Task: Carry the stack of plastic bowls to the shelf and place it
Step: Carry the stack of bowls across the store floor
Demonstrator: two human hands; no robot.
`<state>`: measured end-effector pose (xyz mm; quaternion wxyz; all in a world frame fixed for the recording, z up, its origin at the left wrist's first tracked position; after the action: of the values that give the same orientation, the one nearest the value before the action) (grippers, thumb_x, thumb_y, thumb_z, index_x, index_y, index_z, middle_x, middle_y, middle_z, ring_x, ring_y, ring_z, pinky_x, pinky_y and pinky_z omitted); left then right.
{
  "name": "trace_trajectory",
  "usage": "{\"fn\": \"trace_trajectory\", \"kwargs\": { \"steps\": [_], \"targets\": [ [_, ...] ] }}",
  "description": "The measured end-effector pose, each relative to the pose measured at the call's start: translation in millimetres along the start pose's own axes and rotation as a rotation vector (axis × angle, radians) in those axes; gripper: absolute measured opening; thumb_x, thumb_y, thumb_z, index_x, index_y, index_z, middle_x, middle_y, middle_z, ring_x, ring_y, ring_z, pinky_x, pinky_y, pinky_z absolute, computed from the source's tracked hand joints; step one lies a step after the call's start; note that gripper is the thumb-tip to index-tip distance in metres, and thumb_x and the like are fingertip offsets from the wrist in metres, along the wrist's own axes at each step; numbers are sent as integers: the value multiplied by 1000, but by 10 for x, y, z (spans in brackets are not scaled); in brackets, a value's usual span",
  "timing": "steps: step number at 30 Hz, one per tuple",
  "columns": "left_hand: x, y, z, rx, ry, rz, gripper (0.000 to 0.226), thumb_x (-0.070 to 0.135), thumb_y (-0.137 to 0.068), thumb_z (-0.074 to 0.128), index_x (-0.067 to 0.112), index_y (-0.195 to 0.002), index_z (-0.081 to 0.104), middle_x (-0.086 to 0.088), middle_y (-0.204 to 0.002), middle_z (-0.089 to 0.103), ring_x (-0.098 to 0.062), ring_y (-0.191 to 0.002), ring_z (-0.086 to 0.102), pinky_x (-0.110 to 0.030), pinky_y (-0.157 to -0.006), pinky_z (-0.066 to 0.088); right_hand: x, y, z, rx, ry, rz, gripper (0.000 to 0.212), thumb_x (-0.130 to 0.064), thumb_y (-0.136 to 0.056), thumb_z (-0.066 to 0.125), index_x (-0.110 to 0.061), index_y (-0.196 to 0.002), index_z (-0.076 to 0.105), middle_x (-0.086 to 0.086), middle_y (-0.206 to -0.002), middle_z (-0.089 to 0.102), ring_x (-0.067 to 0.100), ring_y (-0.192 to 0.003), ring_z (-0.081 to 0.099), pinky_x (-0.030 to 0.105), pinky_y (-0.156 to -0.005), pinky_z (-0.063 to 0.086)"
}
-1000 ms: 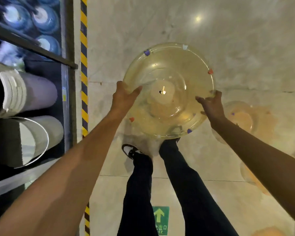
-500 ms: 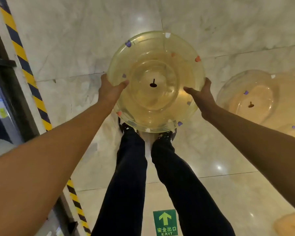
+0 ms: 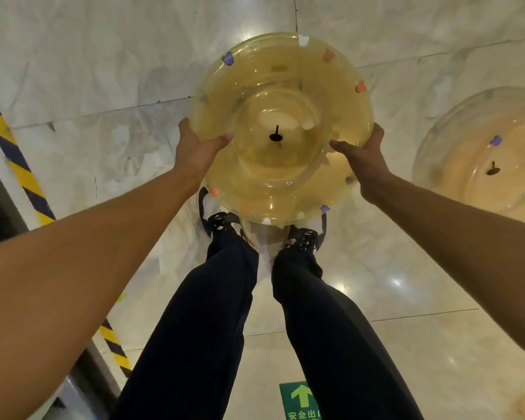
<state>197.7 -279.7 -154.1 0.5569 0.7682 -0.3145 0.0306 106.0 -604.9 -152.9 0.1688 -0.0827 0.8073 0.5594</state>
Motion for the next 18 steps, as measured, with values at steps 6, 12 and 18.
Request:
{"fn": "trace_trajectory", "kwargs": {
  "steps": [6, 12, 18],
  "targets": [
    [327, 382, -158, -42, -24, 45, 90, 32, -90, 92, 10, -158, 37, 2, -133, 58, -19, -122, 61, -38, -102, 55, -114, 384, -232, 34, -104, 47, 75, -31, -93, 74, -27, -152, 29, -12, -107, 51, 12, -92, 55, 40, -71, 51],
    [1331, 1542, -331, -131, -59, 137, 92, 39, -87, 93, 17, -158, 39, 2, -140, 60, -23, -128, 62, -54, -109, 58, -482, 1616, -1043, 119, -257, 33, 80, -32, -90, 78, -25, -153, 29, -7, -116, 54, 14, -98, 57, 41, -72, 54],
    [2558, 2932, -223, -213, -217, 270, 92, 38, -87, 93, 19, -160, 40, 4, -135, 61, -25, -128, 65, -57, -110, 58, -755, 2923, -2136, 182, -410, -2, 104, -50, -64, 85, -28, -152, 33, 2, -141, 54, 30, -128, 58, 63, -104, 52]
  ]
}}
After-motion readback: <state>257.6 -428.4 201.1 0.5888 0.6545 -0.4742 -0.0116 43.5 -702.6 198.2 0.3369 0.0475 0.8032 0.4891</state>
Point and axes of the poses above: each hand's wrist, its own y-axis away from the middle knuckle, its own z-axis out of the palm, x = y × z, the point moved 5 cm from there along -y, towards the middle knuckle
